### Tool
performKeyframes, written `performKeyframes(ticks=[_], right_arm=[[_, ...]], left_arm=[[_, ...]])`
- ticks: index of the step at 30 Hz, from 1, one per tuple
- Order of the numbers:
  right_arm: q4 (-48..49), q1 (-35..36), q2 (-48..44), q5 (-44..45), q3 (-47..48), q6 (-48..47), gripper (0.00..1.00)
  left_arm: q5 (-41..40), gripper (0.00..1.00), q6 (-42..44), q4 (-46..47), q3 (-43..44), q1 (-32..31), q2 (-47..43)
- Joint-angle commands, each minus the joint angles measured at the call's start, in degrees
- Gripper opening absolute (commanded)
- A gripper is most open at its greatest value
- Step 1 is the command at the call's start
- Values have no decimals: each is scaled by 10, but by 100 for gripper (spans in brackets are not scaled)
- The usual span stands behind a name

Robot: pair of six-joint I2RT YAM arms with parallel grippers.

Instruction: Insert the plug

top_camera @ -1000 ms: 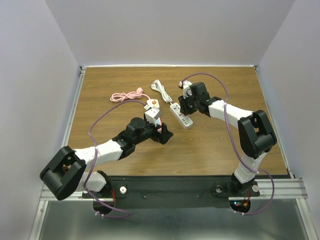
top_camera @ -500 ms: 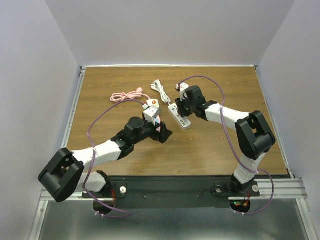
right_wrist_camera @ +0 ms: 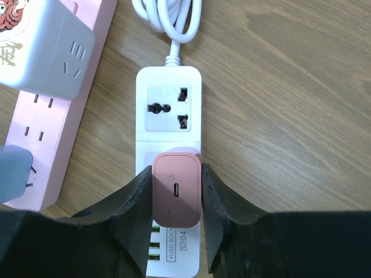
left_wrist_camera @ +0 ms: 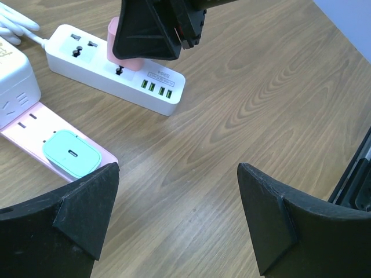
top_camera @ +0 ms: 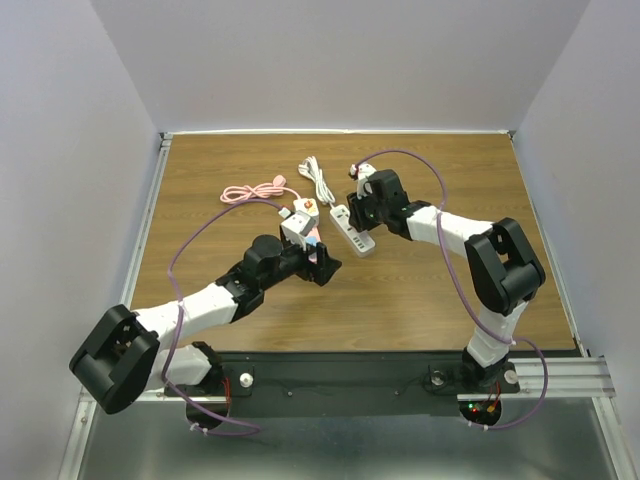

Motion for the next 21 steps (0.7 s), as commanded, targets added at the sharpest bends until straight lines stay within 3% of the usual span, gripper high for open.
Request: performKeyframes(ticks=[1, 6, 9, 12, 13, 16, 18, 21], right_arm=[[-140, 19, 32, -30, -30, 44, 14], [-144, 18, -10, -16, 9, 62, 39], [-148, 18, -43, 4, 33, 73, 61], [-148, 18, -95, 14, 46, 85, 72], [-148, 18, -106, 22, 53, 84, 82], [-147, 19, -155, 48, 56, 79, 91], [-148, 18, -191, 69, 46, 76, 99], [-149, 8, -218, 122, 22, 84, 100]], left_arm=[[-26, 94, -8, -11, 15, 5, -28], [-55, 95, -14, -43, 28, 6, -47], [-75, 95, -15, -71, 38, 5, -54], [-86, 95, -16, -85, 48, 6, -63], [-92, 95, -15, -90, 52, 6, -69], [-103, 96, -21, -107, 63, 5, -76], [-155, 97, -32, -124, 74, 7, -83], [-204, 99, -73, -177, 103, 15, -93]])
